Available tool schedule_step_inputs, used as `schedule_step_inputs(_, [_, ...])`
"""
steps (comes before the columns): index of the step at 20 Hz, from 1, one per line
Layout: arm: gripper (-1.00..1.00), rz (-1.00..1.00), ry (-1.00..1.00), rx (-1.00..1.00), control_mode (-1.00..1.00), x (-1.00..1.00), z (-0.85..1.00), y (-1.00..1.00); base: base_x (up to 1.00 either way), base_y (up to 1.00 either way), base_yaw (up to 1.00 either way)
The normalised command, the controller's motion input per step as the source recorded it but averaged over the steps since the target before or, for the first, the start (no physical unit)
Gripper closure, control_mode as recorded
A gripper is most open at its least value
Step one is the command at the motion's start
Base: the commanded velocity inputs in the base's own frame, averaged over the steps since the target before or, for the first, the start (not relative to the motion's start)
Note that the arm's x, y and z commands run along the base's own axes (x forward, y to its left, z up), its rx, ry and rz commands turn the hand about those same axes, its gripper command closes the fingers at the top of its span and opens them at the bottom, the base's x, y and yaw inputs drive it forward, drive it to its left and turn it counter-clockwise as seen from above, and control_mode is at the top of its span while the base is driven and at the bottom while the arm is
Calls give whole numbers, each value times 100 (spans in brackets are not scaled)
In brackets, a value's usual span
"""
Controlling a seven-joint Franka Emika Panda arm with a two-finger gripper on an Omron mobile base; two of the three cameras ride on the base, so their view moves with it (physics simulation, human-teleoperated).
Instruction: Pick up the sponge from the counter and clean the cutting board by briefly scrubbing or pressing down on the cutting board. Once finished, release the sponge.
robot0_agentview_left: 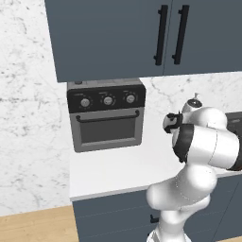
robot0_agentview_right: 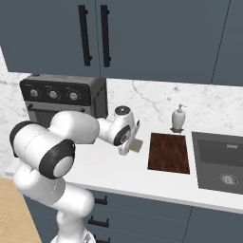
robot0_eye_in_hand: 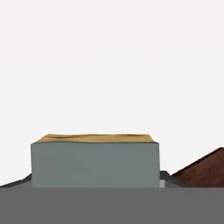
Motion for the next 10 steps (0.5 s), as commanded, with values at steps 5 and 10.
schedule_step_inputs(5, [100,14,-4,0,-100,0,0,74,0,0,0])
schedule_step_inputs(10, [-100,20,-1,0,-100,6,1,43,0,0,0])
